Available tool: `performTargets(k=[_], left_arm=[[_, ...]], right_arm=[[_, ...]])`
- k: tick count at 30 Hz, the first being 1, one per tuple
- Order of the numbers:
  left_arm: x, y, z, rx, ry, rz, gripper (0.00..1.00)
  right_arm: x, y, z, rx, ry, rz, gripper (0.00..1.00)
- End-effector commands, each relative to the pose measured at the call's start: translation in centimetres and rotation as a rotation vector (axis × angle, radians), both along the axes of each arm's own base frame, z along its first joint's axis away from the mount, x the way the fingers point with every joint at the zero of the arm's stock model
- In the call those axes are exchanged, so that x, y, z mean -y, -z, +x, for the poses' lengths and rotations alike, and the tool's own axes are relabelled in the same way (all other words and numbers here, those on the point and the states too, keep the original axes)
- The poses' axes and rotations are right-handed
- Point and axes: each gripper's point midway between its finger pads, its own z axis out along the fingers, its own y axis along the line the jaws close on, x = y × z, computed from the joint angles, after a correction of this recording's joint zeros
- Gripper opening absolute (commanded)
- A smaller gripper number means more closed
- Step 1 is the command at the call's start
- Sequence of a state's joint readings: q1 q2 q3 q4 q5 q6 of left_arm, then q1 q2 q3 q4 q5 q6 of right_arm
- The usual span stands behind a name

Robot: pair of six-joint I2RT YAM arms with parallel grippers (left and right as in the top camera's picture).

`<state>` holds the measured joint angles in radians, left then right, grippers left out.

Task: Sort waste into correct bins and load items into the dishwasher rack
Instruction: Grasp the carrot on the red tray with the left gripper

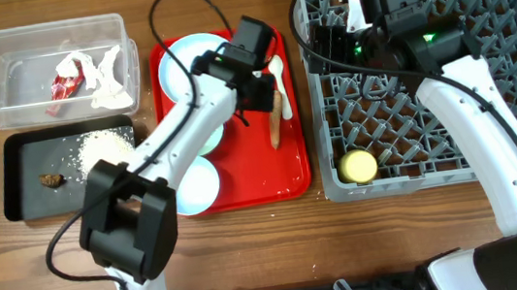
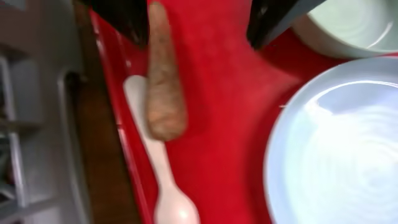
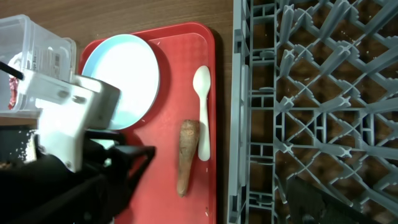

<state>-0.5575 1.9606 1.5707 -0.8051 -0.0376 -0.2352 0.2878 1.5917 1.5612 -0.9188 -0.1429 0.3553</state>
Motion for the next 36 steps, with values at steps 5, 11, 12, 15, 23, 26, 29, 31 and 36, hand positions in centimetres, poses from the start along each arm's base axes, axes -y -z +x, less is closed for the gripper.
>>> performTargets(k=[5, 11, 12, 15, 23, 26, 29, 31, 36], left_arm=[[2.7, 4.3, -0.3, -0.068, 0.032, -0.035, 0.54], [4.1, 4.4, 1.6, 0.003, 0.022, -0.083, 0.53], [4.2, 4.9, 1.6, -0.003, 0.024, -0.079, 0.53], [4.1, 5.7, 1.4, -0.019, 0.025, -0.069, 0.52], [4.6, 6.1, 0.2, -0.074, 0.079, -0.09, 0.63], [4.2, 6.5, -0.4, -0.095, 0.109, -0.063, 0.57], [3.4, 7.8, -1.0, -0.127, 0.14, -0.013, 0.54], [2.7, 8.3, -1.0, -0.131, 0.128, 0.021, 0.47], [2.4, 8.9, -1.0, -0.131, 0.152, 0.052, 0.4]], right_arm=[[3.0, 0.0, 1.2, 0.023, 0.114, -0.069, 1.0], [10.5, 0.0, 2.5, 0.004, 0.302, -0.036, 1.0], [11.3, 0.1, 2.4, -0.004, 0.32, -0.034, 1.0], [13.3, 0.5, 1.9, -0.034, 0.364, -0.04, 1.0], [13.4, 0.7, 1.6, -0.046, 0.352, -0.036, 1.0], [13.2, 0.7, 1.6, -0.049, 0.346, -0.027, 1.0], [13.1, 0.7, 1.6, -0.049, 0.341, -0.021, 1.0], [13.1, 0.7, 1.6, -0.05, 0.341, -0.021, 1.0], [13.1, 0.7, 1.6, -0.052, 0.341, -0.022, 1.0]])
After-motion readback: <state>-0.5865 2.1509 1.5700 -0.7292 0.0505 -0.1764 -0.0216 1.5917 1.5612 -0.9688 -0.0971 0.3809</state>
